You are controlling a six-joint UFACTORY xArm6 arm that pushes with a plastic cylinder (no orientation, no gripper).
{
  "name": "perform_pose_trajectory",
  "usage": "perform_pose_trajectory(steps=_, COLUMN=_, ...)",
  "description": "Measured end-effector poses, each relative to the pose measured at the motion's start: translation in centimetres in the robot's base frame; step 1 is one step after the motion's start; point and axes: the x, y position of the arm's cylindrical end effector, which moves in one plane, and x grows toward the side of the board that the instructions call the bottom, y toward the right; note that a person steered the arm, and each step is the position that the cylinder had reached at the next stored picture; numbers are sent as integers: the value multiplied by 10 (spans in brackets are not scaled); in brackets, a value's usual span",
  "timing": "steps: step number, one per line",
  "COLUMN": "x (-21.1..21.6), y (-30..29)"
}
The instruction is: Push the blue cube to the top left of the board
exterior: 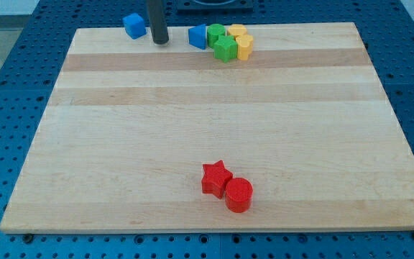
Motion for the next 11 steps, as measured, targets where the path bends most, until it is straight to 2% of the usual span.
perform_pose_trajectory(steps=2, x=-32, y=1)
perform_pose_trajectory(steps=6, x=-16, y=-27)
perform_pose_trajectory(steps=8, x=-33, y=-26)
perform_pose_trajectory(steps=10, x=-24, y=-73)
perform_pose_trajectory(steps=11, x=13, y=-133)
